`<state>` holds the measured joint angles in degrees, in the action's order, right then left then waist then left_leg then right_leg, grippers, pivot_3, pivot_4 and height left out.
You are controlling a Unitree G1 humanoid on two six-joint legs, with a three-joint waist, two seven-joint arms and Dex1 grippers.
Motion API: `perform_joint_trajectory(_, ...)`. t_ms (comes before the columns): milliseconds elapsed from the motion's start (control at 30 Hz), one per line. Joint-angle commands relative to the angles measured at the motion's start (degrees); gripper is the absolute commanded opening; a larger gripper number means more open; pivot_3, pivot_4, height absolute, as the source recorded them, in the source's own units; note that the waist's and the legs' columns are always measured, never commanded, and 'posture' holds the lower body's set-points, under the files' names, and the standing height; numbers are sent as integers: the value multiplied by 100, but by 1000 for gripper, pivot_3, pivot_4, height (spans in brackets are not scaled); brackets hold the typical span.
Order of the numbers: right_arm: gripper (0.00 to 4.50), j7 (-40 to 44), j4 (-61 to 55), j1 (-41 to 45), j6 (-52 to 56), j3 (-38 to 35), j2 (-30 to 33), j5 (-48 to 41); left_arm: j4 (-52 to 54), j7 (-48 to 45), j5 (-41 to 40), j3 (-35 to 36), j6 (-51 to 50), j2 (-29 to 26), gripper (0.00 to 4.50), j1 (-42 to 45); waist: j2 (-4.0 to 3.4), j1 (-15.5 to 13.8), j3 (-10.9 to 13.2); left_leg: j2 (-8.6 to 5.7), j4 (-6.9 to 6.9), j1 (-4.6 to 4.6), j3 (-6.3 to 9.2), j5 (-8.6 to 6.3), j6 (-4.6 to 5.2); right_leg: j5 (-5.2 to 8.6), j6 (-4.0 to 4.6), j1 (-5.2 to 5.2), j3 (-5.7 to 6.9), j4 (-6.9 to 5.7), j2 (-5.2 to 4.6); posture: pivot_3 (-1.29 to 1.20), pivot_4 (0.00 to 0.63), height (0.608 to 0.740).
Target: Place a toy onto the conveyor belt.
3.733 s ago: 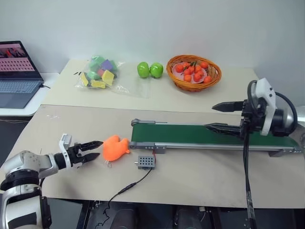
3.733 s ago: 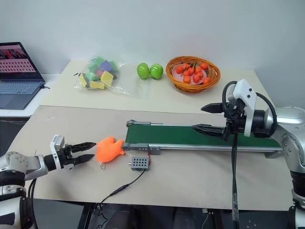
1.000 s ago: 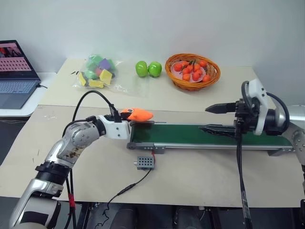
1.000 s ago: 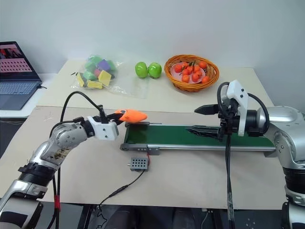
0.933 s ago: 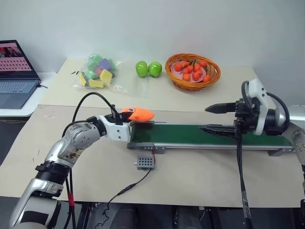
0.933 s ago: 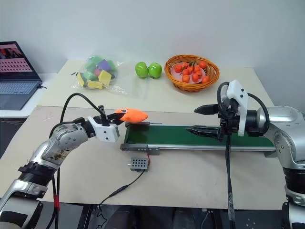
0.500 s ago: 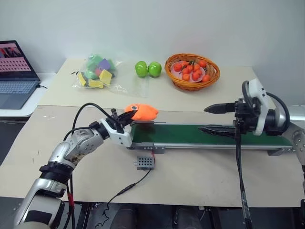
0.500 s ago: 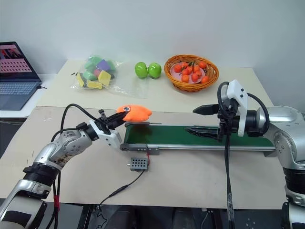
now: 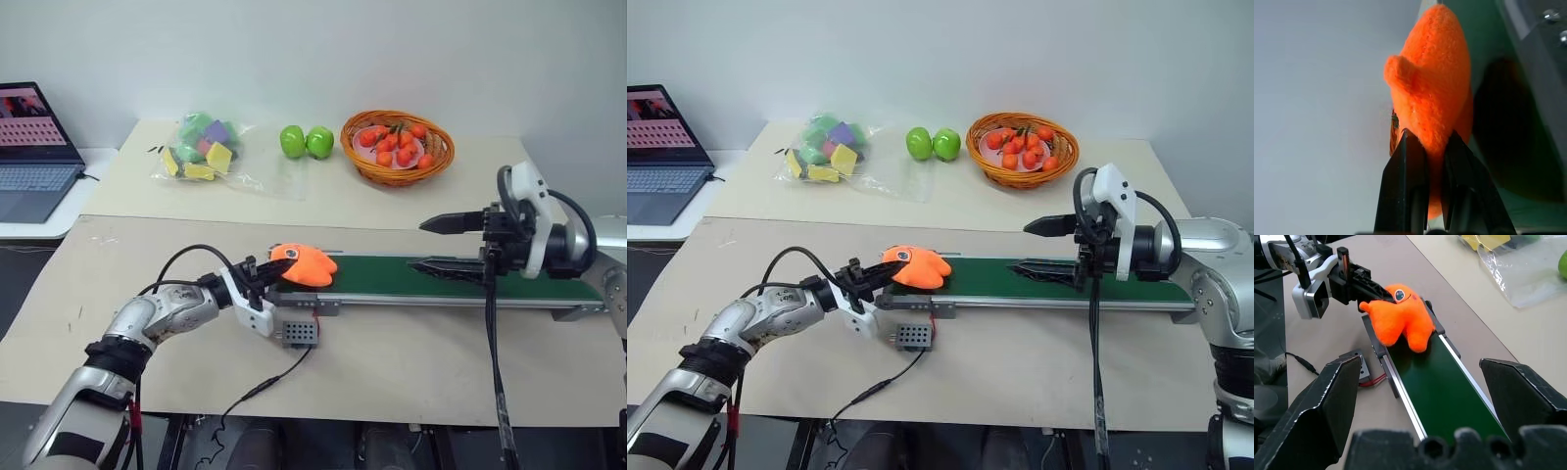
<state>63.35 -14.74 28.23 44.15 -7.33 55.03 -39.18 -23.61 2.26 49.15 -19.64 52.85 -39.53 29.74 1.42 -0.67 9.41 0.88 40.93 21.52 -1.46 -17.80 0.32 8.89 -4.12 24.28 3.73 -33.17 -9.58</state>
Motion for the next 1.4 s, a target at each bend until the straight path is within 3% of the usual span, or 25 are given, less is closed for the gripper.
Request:
perform_joint_trajectory(33,4500,4,-98,112,29,-203,147,-70,-203,315,210,-63,78,-127,318,215,0,0,0,0,0,0,0,0,0,0,0,0,0,0,0,0,150,738)
perform_joint_trajectory(200,4500,14,-94,111,34,-211,195,-73,-564,522,343,-234,157,-195,318,413,0,3,0,0,0,-1,0,0,1,0,0,0,0,-1,0,0,150,738)
perform_joint_trajectory(300,4500,12,-88,128,38,-203,212,-77,-663,550,313,-298,204,-193,1095,500,0,3,0,0,0,-1,-1,0,0,0,0,0,0,-1,0,0,150,738)
perform_joint_trajectory(600,4500,15,-91,95,21,-173,210,-66,-488,171,-496,-112,521,-434,4443,449,-1,14,0,2,0,-1,-1,0,-1,0,0,2,0,-1,0,0,150,738)
perform_joint_trajectory(833,4500,143,46,26,-113,-135,335,101,-285,-1746,-3033,215,-208,-738,4483,284,-2,13,0,4,1,1,-2,8,-14,0,0,5,-1,-5,0,0,150,738)
perform_joint_trajectory(933,4500,202,146,-34,-256,-79,471,323,76,-3423,-4886,404,-1869,-609,4483,188,-3,8,-1,4,1,1,-2,7,-12,0,-1,5,0,-5,0,0,150,738)
perform_joint_trajectory(1033,4500,258,228,-35,-321,-119,511,392,813,-4445,-6038,612,-3567,-544,4483,166,-3,18,-1,3,6,7,-2,8,-13,1,-2,7,-1,-6,-1,0,150,738)
perform_joint_trajectory(1200,4500,332,309,-12,-391,-198,598,497,2284,-5426,-7767,927,-6688,-753,4483,243,-2,32,0,3,6,8,1,9,-15,2,-3,6,-1,-5,1,0,150,738)
perform_joint_trajectory(1400,4500,348,333,-80,-520,-370,532,417,3309,-5806,-8776,1411,-8501,-1022,4483,308,-2,54,1,3,5,7,4,7,-11,3,-4,6,-3,-5,2,0,150,738)
